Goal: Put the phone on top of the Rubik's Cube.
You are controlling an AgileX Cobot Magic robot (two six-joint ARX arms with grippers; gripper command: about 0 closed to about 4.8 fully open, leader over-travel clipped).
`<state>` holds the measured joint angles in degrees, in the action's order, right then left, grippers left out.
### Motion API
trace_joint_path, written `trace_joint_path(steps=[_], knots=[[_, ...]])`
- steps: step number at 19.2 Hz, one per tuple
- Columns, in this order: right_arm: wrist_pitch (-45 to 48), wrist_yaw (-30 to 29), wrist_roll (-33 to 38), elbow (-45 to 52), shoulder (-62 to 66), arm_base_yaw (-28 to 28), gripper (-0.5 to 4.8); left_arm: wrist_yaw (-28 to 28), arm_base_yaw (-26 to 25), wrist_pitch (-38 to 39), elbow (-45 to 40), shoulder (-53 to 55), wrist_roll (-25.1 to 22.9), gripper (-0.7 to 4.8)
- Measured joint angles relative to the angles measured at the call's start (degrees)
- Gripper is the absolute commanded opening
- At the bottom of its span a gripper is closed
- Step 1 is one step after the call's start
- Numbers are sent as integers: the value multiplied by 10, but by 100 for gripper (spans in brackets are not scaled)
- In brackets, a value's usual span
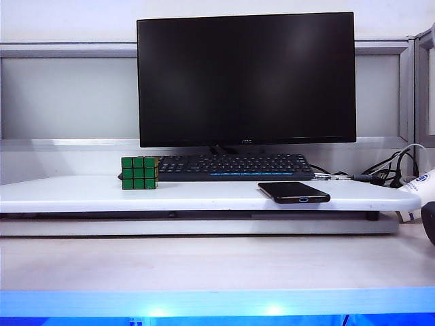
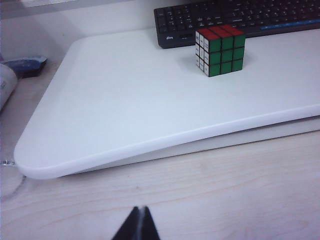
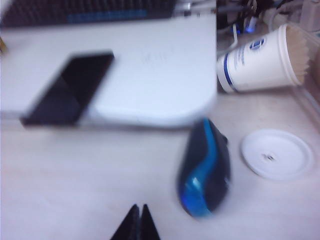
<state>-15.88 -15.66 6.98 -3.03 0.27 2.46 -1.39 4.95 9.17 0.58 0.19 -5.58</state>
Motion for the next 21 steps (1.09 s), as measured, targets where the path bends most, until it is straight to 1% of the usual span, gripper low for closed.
trace_joint_path(steps=[2,4,6,7,8,9,10,12,17,19,21], knots=[[30,-21,38,-1,0,0,92,0,0,0,0,0,0,-5],[30,-28,70,-7,0,0,221,0,0,0,0,0,0,-5],[31,-50,110,-20,0,0,235,0,0,0,0,0,0,-5],[32,-68,123,-25,0,0,274,0,0,0,0,0,0,-5],[31,-97,162,-32,0,0,322,-20,0,0,0,0,0,-5],[31,-105,176,-35,0,0,362,-28,0,-1,0,0,0,-5],[31,-115,196,-37,0,0,372,-36,0,-2,0,0,0,-5],[31,-130,223,-39,0,0,374,-38,0,-2,0,0,0,-5],[43,-184,338,-43,0,0,391,-50,0,-3,0,0,0,-5],[59,-198,377,-43,0,0,391,-59,0,-3,0,0,0,-5],[99,-214,423,-43,10,0,391,-70,0,-4,0,0,0,-5]])
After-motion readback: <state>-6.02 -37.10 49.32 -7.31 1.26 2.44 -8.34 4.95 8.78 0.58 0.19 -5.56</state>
